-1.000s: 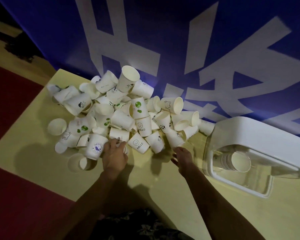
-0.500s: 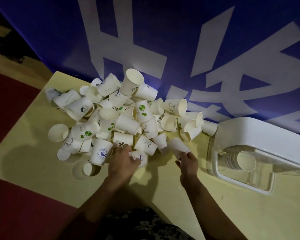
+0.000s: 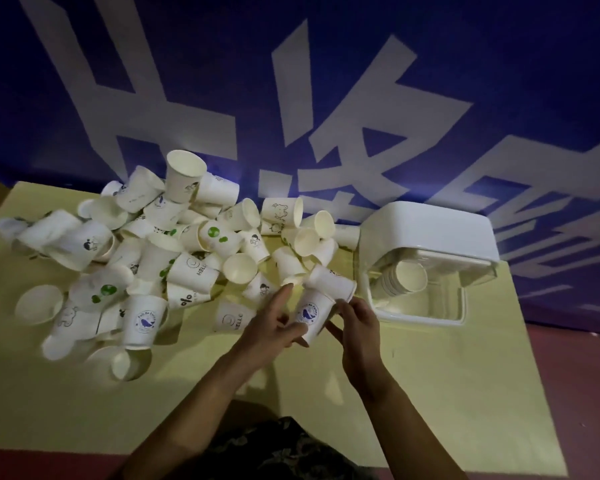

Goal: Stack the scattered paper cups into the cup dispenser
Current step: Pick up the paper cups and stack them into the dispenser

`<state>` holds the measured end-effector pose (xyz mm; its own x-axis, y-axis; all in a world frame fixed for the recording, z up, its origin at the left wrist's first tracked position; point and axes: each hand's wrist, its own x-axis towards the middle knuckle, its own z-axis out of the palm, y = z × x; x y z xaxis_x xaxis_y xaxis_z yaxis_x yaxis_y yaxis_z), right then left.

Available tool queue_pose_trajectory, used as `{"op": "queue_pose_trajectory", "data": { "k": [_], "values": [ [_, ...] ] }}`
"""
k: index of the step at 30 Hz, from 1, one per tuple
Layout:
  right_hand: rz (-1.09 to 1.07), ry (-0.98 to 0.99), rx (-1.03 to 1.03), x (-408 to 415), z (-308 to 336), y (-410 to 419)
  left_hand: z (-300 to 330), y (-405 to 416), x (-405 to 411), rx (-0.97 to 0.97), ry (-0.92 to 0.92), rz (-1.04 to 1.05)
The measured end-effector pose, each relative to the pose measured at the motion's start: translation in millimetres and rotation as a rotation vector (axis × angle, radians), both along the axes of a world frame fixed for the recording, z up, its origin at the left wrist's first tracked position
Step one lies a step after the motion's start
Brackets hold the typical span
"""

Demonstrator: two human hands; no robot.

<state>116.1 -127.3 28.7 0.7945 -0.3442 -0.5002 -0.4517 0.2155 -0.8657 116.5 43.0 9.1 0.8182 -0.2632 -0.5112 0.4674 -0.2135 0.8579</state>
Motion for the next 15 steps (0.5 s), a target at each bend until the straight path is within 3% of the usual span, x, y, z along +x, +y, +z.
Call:
{"op": "queue_pose_trajectory", "data": {
  "k": [3,8,13,15],
  "values": [
    [0.016,-0.046,0.000,-10,8,-16,11,-20,1,0.111,-0.115,-0.166],
    [-0.004,-0.089,-0.001,-26,11,-45,23,-54,4,0.289,-0.263,-0.275],
    [-0.012,-0.110,-0.059,-31,11,-82,28,-88,-1,0.262,-0.269,-0.332],
    [0.001,-0.153,-0.190,-31,12,-102,30,-102,-1,0.257,-0.319,-0.274]
  ]
}}
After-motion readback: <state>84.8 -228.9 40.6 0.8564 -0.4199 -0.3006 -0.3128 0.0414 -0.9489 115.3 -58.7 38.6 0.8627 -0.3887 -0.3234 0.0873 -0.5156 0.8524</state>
